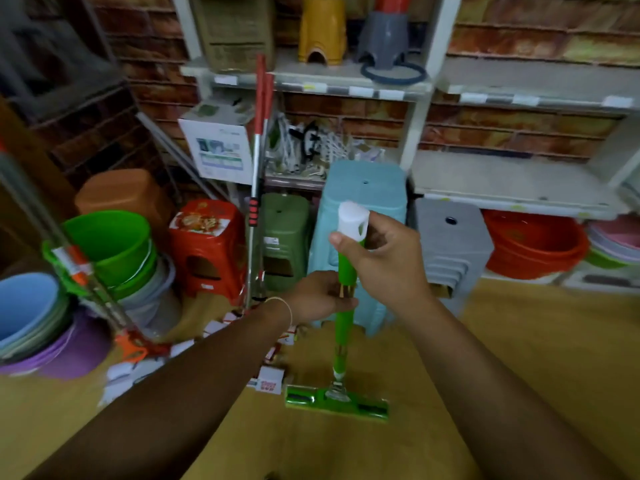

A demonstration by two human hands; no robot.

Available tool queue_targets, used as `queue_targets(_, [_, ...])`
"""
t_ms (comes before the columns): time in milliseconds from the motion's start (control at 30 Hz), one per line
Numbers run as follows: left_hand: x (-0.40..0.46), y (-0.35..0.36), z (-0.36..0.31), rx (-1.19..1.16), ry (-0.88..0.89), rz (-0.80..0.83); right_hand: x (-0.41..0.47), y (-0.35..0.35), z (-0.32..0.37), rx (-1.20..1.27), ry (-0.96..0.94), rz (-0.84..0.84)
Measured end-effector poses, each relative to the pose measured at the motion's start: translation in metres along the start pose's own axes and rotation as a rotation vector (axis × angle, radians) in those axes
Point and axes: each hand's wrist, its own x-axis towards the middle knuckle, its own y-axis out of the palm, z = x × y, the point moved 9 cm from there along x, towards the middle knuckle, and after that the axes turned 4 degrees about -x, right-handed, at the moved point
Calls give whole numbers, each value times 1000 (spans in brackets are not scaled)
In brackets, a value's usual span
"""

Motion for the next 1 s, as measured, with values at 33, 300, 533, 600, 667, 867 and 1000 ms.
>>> queue_targets(33, [-10,-5,-5,-14,3,-6,-2,5,10,19,-18,16])
queue_targets(300, [-97,-67,-7,39,-24,-66,-27,76,79,145,-83,212])
queue_targets(533, [-184,-121,19,59,-52,-74,-66,152,144,258,-152,372])
queue_targets(600, [-212,-140,30,75,-56,-93,-81,177,166,285,-185,422])
queue_targets(667, [-244,-161,42,68,-64,-124,-99,202,190,319,-212,455])
queue_targets(867, [-349,-226,85,67,-12,-281,-154,287,260,383,-263,540])
queue_targets(1000, [-422,-272,121,1,42,-425,-188,343,308,457,-300,587])
